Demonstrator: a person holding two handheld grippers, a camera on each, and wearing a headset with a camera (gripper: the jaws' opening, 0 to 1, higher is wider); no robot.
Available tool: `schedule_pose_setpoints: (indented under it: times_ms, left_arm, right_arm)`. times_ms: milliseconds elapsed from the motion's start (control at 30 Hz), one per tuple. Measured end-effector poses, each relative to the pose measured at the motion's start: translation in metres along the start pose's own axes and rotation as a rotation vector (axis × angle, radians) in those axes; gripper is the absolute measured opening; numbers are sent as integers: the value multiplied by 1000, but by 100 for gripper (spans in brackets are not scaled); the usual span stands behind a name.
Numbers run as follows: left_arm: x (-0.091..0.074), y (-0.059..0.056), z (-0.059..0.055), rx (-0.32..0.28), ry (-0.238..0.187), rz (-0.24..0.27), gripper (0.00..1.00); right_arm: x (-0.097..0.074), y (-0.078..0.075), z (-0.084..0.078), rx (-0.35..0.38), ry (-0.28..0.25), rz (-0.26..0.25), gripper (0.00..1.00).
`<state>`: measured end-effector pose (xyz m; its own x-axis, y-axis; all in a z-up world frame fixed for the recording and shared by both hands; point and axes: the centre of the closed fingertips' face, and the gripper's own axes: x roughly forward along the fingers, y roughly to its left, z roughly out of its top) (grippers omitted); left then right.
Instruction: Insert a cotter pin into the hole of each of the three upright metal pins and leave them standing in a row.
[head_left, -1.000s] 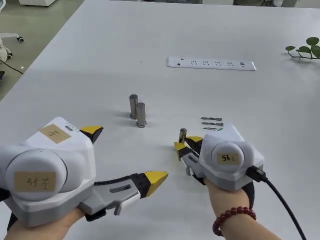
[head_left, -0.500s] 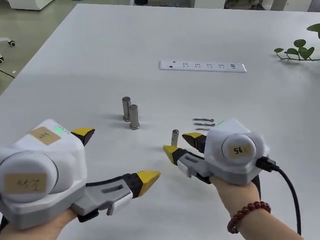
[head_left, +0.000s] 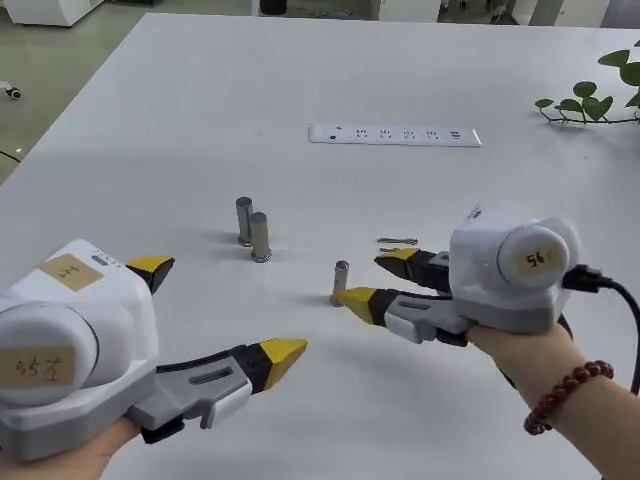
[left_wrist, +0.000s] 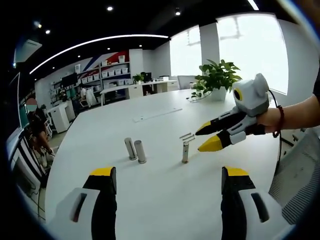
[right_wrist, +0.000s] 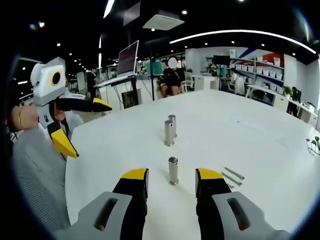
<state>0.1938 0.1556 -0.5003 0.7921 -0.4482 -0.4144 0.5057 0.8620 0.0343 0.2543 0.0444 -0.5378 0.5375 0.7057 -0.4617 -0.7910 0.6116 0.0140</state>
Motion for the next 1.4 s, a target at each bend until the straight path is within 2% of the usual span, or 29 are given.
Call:
schedule_pose_setpoints:
  times_ms: [33, 167, 233, 267, 467, 533, 667, 800, 900, 1000, 1067, 1167, 1400]
  left_arm:
    - [0, 0, 0, 0, 0, 1, 85]
    - [-1, 0, 1, 2, -7, 3, 85]
    - [-1, 1, 0, -3, -3, 6, 85]
    - [-2, 1, -1, -5, -2, 8, 85]
    - [-2, 2, -2, -8, 1, 12, 85]
    - [-1, 3, -2, -6, 3, 13, 85]
    - [-1, 4, -2, -5, 3, 15, 85]
    - [-1, 5, -4, 1, 10, 20, 84]
    - [0, 6, -5, 0, 13, 19, 83]
    - [0, 7, -7, -1, 16, 20, 83]
    - [0, 8, -8, -2, 19, 22, 83]
    - [1, 9, -9, -5, 23, 24, 83]
    - [4, 6, -11, -2, 28, 11, 82]
  right_arm:
    - [-1, -2, -2, -20, 19, 8, 33]
    - [-2, -8, -2, 15, 38, 42, 34]
    - [-2, -11, -5, 18, 67, 57, 35]
    - [-1, -12, -7, 6, 91, 69, 35]
    - [2, -22, -12, -13, 141, 92, 35]
    - [3, -26, -15, -36, 165, 90, 35]
    - [6, -41, -28, -123, 248, 70, 34]
    - [11, -50, -30, -115, 260, 71, 34]
    - [13, -58, -30, -80, 263, 80, 33]
    - [15, -69, -34, -84, 294, 76, 32]
    - [16, -73, -34, -63, 297, 85, 32]
    - [19, -81, -36, -78, 320, 100, 29]
    - [25, -86, -42, -80, 375, 132, 23]
